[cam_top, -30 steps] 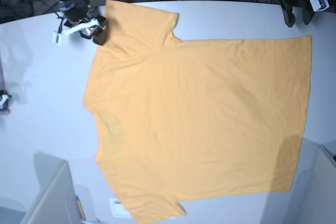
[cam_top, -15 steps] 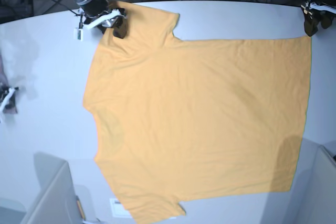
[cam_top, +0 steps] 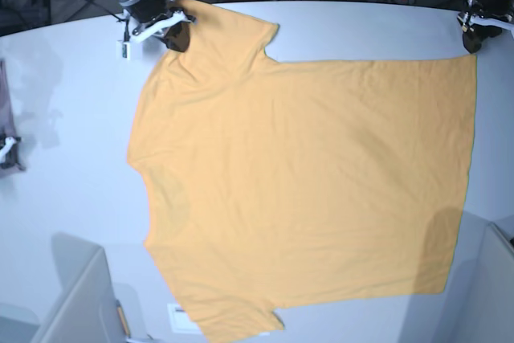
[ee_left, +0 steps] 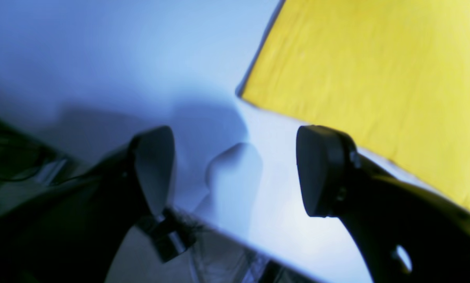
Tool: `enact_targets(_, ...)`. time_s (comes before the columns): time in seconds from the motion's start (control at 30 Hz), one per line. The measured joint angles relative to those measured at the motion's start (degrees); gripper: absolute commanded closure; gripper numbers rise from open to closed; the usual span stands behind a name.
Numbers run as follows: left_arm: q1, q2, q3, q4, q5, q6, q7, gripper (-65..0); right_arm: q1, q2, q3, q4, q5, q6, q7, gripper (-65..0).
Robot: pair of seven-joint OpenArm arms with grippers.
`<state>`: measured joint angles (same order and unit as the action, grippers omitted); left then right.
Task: Fold the T-shirt properly
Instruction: 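Move both grippers to the shirt's shoulder corners and grasp them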
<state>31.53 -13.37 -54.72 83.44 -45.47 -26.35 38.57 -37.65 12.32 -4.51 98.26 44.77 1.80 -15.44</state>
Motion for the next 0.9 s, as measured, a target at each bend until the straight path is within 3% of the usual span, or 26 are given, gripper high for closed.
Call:
enact_targets(0.17, -3.72, -0.42, 0.44, -4.5, 0.22, -0.22, -0.33, -45.7, -0.02, 0.0, 0.0, 0.0, 0.02, 0.0, 0.0, 0.0)
enact_targets(0.4, -8.37, -1.11, 6.12, -8.79, -1.92, -1.22, -3.82, -45.7, -0.02, 0.0, 0.0, 0.0, 0.0, 0.0, -0.02, 0.0)
enact_targets(0.7, -9.18, -0.94, 5.97, -10.19, -2.78, -1.81, -4.59, -45.3, -0.02, 0.0, 0.0, 0.0, 0.0, 0.0, -0.04, 0.0)
enact_targets(0.73, -9.16, -0.94, 5.97, -10.23, -2.8, -1.81, -4.61, -43.4, -0.02, 0.0, 0.02, 0.0, 0.0, 0.0, -0.04, 0.0)
enact_targets(0.8, -9.29, -0.94, 5.95, -10.4, -2.6, -1.55, -4.57, -33.9, -0.02, -0.02, 0.0, 0.0, 0.02, 0.0, -0.04, 0.0)
enact_targets(0.9, -9.29, -0.96, 6.08, -10.62, -2.36, -1.07, -3.87, -10.7, -0.02, -0.04, 0.0, 0.0, 0.02, 0.0, -0.04, 0.0)
